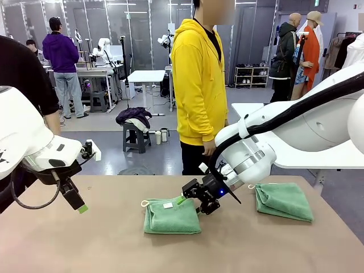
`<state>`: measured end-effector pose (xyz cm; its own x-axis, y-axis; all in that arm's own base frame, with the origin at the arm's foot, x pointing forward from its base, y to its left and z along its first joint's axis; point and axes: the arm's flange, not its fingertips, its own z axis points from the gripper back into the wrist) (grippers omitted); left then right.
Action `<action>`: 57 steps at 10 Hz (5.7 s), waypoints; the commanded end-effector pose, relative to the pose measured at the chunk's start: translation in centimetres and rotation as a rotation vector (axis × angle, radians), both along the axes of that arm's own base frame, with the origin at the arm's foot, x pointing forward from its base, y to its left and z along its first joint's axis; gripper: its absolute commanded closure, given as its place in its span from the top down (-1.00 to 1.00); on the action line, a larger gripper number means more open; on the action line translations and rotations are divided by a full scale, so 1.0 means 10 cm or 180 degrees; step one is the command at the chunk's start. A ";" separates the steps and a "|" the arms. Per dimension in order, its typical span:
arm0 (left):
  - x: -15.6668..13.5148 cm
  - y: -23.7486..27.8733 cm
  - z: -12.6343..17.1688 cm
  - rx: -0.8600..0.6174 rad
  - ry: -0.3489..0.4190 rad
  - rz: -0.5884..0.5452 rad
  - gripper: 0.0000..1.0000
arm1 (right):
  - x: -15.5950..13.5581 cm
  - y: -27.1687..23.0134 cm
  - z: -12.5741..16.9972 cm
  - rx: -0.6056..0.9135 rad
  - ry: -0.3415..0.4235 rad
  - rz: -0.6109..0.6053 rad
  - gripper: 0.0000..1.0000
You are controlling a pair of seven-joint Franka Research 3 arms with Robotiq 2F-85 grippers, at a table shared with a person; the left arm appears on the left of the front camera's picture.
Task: Fold the towels and place them in the basket.
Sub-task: Stack the folded Towel with hook on the right side of the table.
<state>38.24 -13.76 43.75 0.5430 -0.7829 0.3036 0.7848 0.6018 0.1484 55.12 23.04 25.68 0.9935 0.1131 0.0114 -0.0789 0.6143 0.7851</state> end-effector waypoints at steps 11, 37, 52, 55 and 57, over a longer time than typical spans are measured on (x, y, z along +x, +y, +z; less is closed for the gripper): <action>-0.01 -0.02 -0.01 0.0008 0.0004 0.0052 1.00 | -0.01 0.07 -0.05 -0.0004 -0.0001 -0.0083 -1.00; -0.01 -0.02 -0.01 0.0008 0.0004 0.0052 1.00 | 0.26 -2.67 2.49 -0.0730 -0.1077 -0.0004 -0.88; -0.01 -0.02 -0.01 0.0008 0.0004 0.0052 1.00 | 0.67 -3.48 1.22 -0.1283 -0.0253 -0.0709 -0.88; -0.01 -0.02 -0.01 0.0008 0.0004 0.0052 1.00 | 0.64 -3.50 1.15 -0.1502 -0.0072 -0.0800 -0.65; -0.01 -0.02 -0.01 0.0008 0.0004 0.0052 1.00 | 0.63 -3.47 1.18 -0.1520 -0.0057 -0.0781 0.16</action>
